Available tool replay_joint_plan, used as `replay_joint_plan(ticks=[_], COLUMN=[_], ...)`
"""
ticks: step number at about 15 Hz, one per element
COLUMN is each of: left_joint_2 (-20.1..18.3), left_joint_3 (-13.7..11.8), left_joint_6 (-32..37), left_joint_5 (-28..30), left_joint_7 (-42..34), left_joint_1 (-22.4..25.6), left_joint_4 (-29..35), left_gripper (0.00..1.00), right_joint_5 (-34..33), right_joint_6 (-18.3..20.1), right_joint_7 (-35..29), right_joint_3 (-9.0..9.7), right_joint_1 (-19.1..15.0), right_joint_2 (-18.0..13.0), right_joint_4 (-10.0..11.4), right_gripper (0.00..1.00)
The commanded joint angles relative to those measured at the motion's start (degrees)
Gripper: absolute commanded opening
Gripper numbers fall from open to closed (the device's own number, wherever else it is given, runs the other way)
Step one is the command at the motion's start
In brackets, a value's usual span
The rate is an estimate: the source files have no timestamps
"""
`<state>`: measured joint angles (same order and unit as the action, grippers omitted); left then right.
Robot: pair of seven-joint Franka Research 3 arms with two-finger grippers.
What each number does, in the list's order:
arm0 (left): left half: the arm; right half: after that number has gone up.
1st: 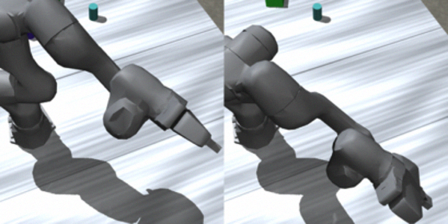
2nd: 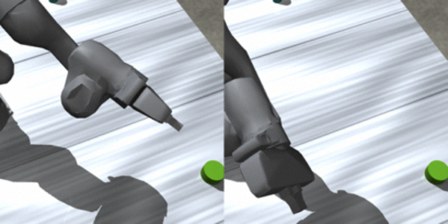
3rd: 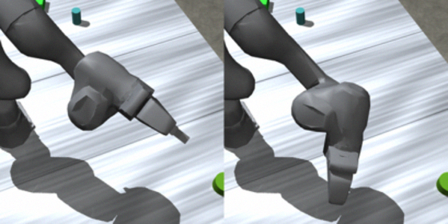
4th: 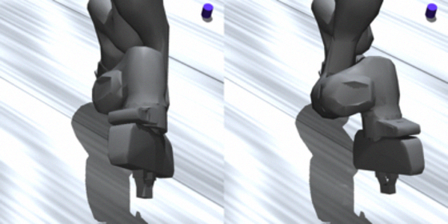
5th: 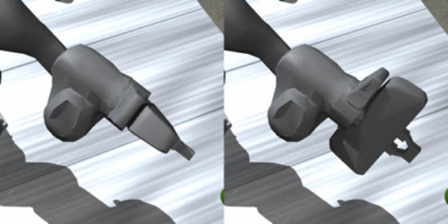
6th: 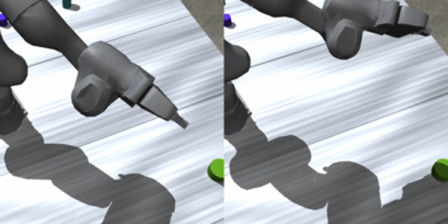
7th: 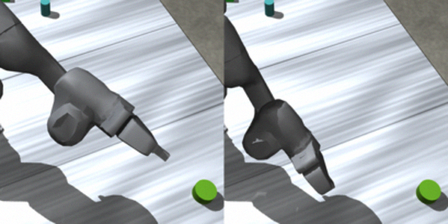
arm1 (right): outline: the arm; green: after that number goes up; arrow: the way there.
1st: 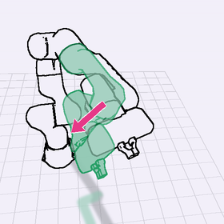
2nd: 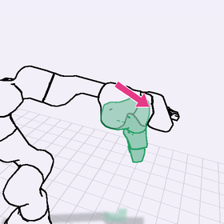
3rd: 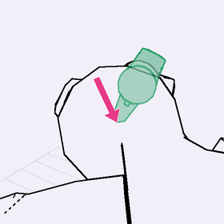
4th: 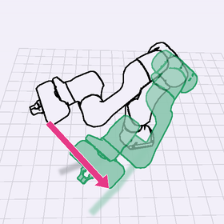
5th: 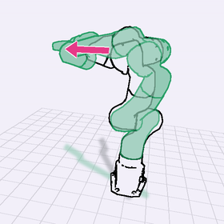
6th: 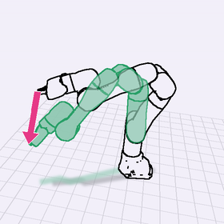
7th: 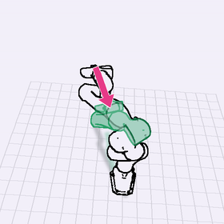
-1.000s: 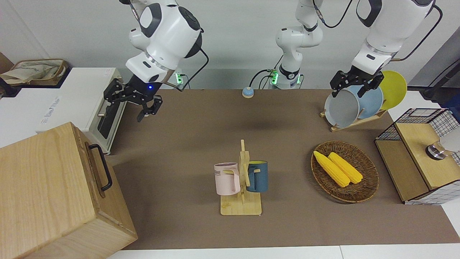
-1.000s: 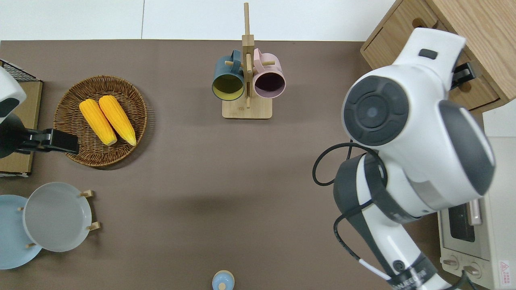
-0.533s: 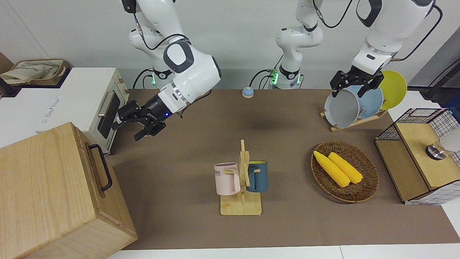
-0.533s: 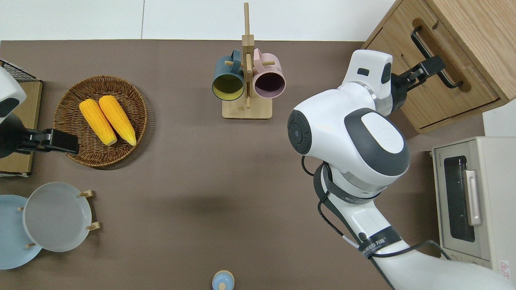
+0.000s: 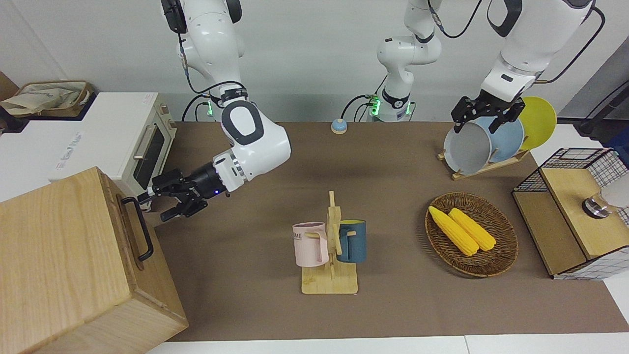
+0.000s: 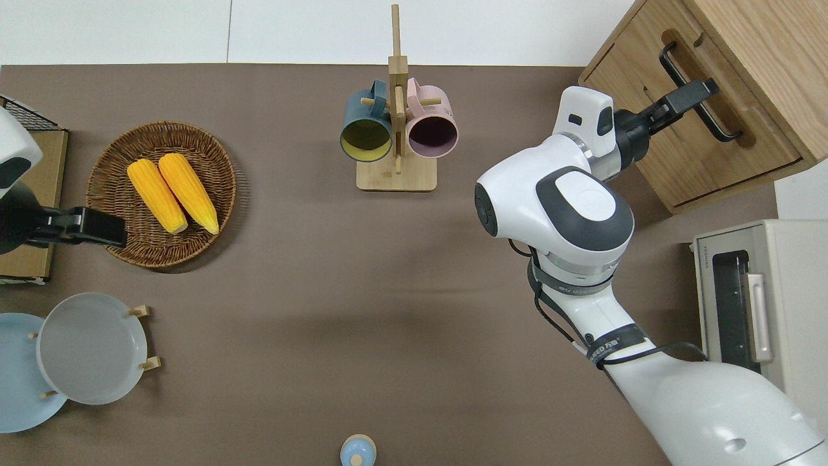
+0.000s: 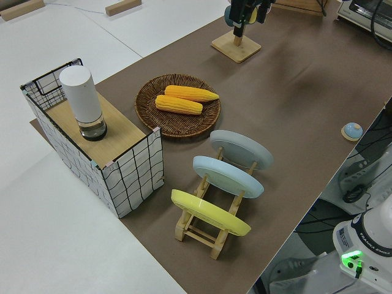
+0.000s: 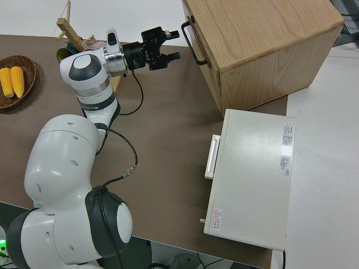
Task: Slide drawer open with right arm
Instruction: 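Reach the right gripper up to the black drawer handle and grasp it, then pull the drawer handle toward the robot with the right gripper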
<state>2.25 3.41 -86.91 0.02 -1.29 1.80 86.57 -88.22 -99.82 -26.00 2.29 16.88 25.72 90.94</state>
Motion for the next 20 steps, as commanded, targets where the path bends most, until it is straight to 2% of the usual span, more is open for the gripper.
replay_joint_plan(ticks=[1,3,6,7,8,10,11,13,14,16,20], left_joint_2=[0.65,0.65,0.65,0.65,0.65,0.65,0.65,0.65,0.65,0.65,0.65], left_joint_3=[0.37,0.37,0.37,0.37,0.37,0.37,0.37,0.37,0.37,0.37,0.37], left_joint_6=[1.13,1.13,1.13,1.13,1.13,1.13,1.13,1.13,1.13,1.13,1.13], left_joint_5=[-0.98,-0.98,-0.98,-0.98,-0.98,-0.98,-0.98,-0.98,-0.98,-0.98,-0.98], left_joint_7=[-0.55,-0.55,-0.55,-0.55,-0.55,-0.55,-0.55,-0.55,-0.55,-0.55,-0.55], left_joint_1=[0.22,0.22,0.22,0.22,0.22,0.22,0.22,0.22,0.22,0.22,0.22], left_joint_4=[-1.4,-1.49,-1.4,-1.49,-1.49,-1.4,-1.49,-1.49,-1.4,-1.4,-1.49], left_gripper=[0.99,0.99,0.99,0.99,0.99,0.99,0.99,0.99,0.99,0.99,0.99], right_joint_5=[-5.46,-7.13,-8.63,-8.63,-8.54,-8.54,-8.54,-8.72,-8.72,-8.81,-8.81], right_joint_6=[-3.62,-4.77,-5.03,-5.38,-5.47,-5.39,-5.39,-5.39,-5.47,-5.47,-5.39], right_joint_7=[-3.35,-3.71,-5.2,-5.9,-5.99,-5.91,-5.38,-5.29,-5.29,-5.2,-5.2], right_joint_3=[-0.17,-1.23,-1.41,-1.41,-1.41,-1.67,-1.67,-1.76,-1.76,-1.76,-1.76], right_joint_1=[-2.37,-2.37,-2.37,-2.37,-2.37,-2.11,-2.11,-2.37,-2.37,-2.37,-2.37], right_joint_2=[0.82,1.26,2.14,2.4,2.49,2.49,2.66,2.84,2.84,2.84,2.84], right_joint_4=[0.73,0.91,0.82,0.82,0.82,0.82,0.82,0.82,0.82,0.82,0.82], right_gripper=[0.979,0.977,0.973,0.936,0.85,0.579,0.387,0.16,0.088,0.013,0.0])
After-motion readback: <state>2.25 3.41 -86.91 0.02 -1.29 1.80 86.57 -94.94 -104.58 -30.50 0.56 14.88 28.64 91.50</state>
